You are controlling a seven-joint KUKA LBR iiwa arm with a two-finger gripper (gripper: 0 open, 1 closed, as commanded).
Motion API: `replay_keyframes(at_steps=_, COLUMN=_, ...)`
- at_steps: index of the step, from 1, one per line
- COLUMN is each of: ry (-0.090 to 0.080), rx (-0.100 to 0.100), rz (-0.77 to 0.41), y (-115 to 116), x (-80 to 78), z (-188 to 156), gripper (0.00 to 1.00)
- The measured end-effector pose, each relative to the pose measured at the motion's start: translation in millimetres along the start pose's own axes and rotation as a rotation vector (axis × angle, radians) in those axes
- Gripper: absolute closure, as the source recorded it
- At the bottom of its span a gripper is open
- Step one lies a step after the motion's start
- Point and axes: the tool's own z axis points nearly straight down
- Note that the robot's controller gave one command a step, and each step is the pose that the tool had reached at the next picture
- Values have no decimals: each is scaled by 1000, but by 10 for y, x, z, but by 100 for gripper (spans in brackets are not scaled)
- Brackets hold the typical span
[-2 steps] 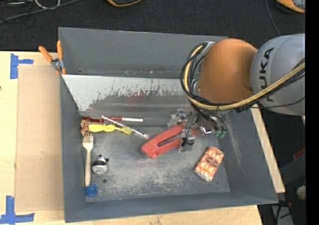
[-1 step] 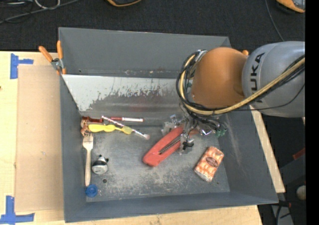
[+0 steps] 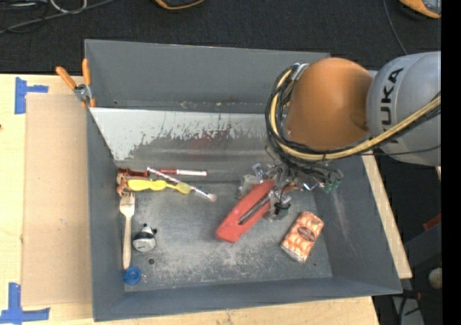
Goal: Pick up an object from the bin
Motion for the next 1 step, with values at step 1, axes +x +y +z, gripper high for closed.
replay_keyframes(at_steps=1, ry=-1, rx=0, rz=-66, y=-599, x=181, z=-526, gripper=100)
